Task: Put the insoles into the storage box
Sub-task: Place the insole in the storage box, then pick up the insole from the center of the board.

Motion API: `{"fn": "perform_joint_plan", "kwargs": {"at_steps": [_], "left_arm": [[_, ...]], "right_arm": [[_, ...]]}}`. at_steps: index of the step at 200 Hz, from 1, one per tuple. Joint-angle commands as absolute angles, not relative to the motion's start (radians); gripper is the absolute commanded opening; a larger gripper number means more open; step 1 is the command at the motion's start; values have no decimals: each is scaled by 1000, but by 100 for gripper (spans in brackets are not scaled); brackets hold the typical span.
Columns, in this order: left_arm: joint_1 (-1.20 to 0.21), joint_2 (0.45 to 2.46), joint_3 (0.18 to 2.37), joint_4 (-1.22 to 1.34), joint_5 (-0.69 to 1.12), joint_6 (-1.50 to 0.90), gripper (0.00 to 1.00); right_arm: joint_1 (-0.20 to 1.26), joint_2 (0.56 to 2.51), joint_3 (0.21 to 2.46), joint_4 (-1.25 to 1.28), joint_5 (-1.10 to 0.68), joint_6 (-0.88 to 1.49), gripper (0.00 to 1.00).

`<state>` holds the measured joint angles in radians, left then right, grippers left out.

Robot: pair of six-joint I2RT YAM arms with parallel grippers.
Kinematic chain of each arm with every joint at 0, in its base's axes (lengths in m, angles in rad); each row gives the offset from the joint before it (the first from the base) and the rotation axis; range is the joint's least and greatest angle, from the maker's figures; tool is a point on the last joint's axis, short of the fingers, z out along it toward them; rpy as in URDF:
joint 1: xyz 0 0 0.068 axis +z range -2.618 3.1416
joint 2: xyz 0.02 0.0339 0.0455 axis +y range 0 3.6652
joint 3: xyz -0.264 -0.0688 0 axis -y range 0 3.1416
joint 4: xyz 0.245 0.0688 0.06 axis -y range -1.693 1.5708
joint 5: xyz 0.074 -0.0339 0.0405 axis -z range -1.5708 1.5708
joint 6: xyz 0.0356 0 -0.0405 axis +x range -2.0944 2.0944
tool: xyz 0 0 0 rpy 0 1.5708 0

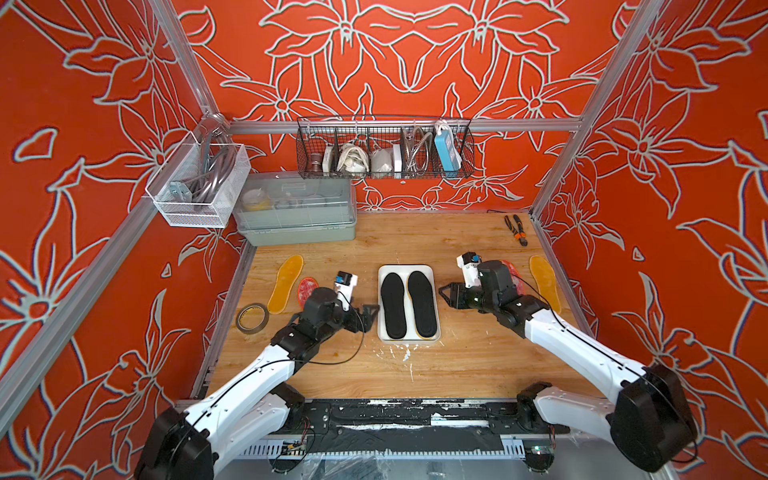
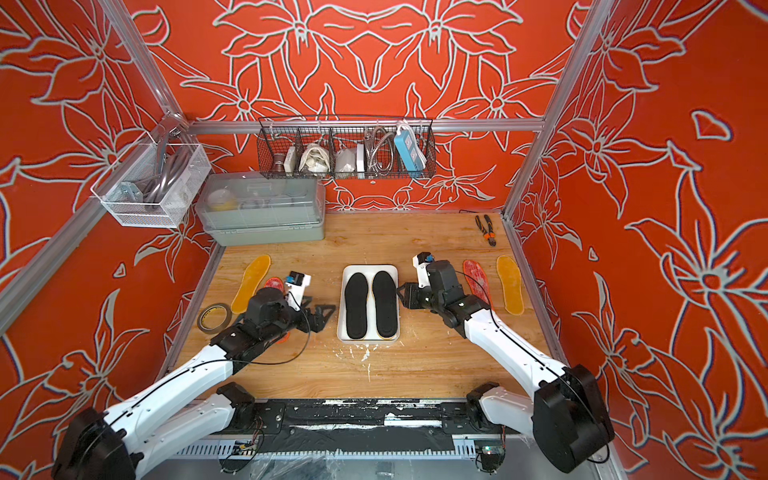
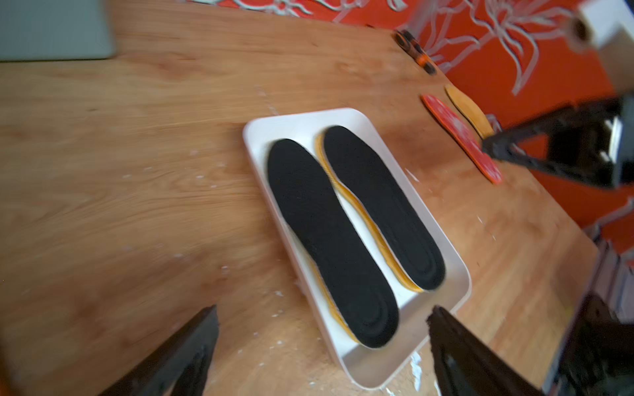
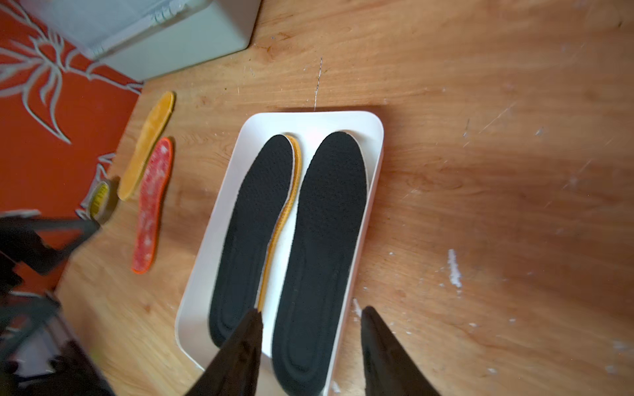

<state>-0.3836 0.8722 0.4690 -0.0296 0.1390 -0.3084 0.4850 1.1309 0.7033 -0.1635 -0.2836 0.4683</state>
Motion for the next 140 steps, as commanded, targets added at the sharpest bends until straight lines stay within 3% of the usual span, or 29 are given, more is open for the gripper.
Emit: {"fn": "perform_joint_plan", "kwargs": {"at_steps": [1,34,91,140], "left_arm": [[-245,838,469,-193,64,-503,97],[-70,906,498,-279,31,-528,98],[21,1203,601,-291,-15,-485,98],[55,1309,646,-261,32,-480,87]], "right_arm": [[501,1064,617,-167,-245,330,59],[550,967,460,-53,-211,304,63],[588,826,360,18,-136,304,63],[588,760,345,-14,-93,304,63]]}}
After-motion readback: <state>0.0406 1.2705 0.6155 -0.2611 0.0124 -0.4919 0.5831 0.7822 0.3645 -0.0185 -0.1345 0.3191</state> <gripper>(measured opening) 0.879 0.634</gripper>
